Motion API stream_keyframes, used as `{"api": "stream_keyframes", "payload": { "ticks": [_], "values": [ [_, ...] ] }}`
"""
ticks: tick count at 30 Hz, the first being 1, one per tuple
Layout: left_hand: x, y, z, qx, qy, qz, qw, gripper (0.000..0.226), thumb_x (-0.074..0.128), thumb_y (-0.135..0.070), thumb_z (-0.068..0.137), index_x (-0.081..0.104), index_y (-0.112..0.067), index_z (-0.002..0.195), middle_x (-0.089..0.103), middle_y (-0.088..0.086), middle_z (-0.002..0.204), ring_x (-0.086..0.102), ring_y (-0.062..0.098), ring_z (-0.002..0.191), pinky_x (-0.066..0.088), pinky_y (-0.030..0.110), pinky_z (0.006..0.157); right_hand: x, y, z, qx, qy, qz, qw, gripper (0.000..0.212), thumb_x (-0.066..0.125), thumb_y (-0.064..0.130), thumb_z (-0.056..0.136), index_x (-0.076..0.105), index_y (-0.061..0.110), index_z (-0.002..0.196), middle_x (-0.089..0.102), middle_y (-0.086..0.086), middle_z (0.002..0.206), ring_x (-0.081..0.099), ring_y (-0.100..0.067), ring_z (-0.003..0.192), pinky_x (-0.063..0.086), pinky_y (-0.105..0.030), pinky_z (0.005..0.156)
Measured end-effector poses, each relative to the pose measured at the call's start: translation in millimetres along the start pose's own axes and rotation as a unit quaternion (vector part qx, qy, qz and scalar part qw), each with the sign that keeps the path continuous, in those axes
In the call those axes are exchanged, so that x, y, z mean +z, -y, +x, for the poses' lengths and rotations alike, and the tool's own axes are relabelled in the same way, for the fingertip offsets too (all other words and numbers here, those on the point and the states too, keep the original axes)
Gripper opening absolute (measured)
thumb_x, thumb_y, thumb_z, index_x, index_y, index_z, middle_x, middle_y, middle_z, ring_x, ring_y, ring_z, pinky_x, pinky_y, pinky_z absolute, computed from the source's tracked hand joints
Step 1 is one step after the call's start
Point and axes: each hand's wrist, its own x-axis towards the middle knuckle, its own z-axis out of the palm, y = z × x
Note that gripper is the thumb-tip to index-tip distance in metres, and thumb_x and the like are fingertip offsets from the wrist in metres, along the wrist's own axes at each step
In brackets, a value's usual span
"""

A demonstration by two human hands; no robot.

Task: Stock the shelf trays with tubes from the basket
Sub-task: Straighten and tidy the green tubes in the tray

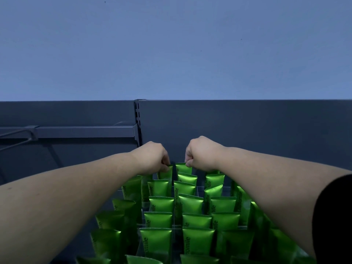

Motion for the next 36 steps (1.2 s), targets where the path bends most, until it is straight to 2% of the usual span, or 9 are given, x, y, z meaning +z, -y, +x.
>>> {"api": "stream_keyframes", "payload": {
  "ticks": [4,9,28,32,34,36],
  "values": [
    [0.6,-0.7,-0.3,0.003,0.006,-0.003,1.0,0.03,0.066,-0.035,0.087,0.07,-0.018,0.112,0.07,-0.003,0.107,0.063,0.012,0.098,0.05,0.028,0.089,-0.5,-4.3,-3.1,0.006,-0.001,0.006,1.0,0.015,0.06,0.02,0.092,0.073,0.017,0.098,0.072,0.004,0.104,0.063,-0.016,0.1,0.05,-0.026,0.084],
    [0.4,-2.3,-1.7,0.006,0.004,-0.014,1.0,0.029,0.067,-0.032,0.087,0.069,-0.018,0.113,0.07,-0.003,0.107,0.063,0.011,0.099,0.049,0.026,0.09,0.7,-5.8,-4.6,0.006,-0.004,0.016,1.0,0.015,0.06,0.021,0.092,0.074,0.018,0.096,0.072,0.005,0.105,0.062,-0.015,0.101,0.051,-0.028,0.088],
    [-0.2,-6.1,-4.7,0.002,0.006,-0.026,1.0,0.031,0.066,-0.032,0.088,0.068,-0.02,0.116,0.07,-0.005,0.11,0.063,0.009,0.101,0.048,0.023,0.091,-0.2,-7.2,-14.6,0.021,-0.003,0.043,0.999,0.013,0.065,0.024,0.088,0.075,0.018,0.093,0.072,0.007,0.098,0.064,-0.012,0.095,0.053,-0.03,0.086],
    [-2.5,-8.2,-5.7,0.002,-0.002,-0.049,0.999,0.03,0.067,-0.034,0.087,0.069,-0.021,0.114,0.069,-0.007,0.111,0.062,0.007,0.101,0.046,0.018,0.088,-16.2,-13.1,-16.8,0.03,-0.041,0.05,0.997,0.019,0.063,0.033,0.09,0.076,0.021,0.096,0.073,0.009,0.101,0.065,-0.011,0.096,0.048,-0.023,0.087],
    [-5.8,-11.3,-4.9,0.001,-0.015,-0.062,0.998,0.029,0.066,-0.035,0.087,0.069,-0.022,0.113,0.069,-0.008,0.109,0.062,0.006,0.1,0.046,0.017,0.087,-28.3,-25.3,-20.7,0.052,-0.068,0.054,0.995,0.02,0.06,0.031,0.092,0.076,0.021,0.099,0.071,0.011,0.105,0.063,-0.01,0.099,0.044,-0.021,0.086],
    [-9.5,-15.1,-3.5,0.002,-0.033,-0.065,0.997,0.027,0.065,-0.036,0.088,0.07,-0.023,0.111,0.07,-0.009,0.106,0.062,0.005,0.099,0.046,0.017,0.086,-32.3,-40.0,-24.7,0.072,-0.064,0.052,0.994,0.019,0.061,0.029,0.091,0.075,0.019,0.099,0.071,0.009,0.105,0.063,-0.011,0.1,0.044,-0.021,0.086]
  ]
}}
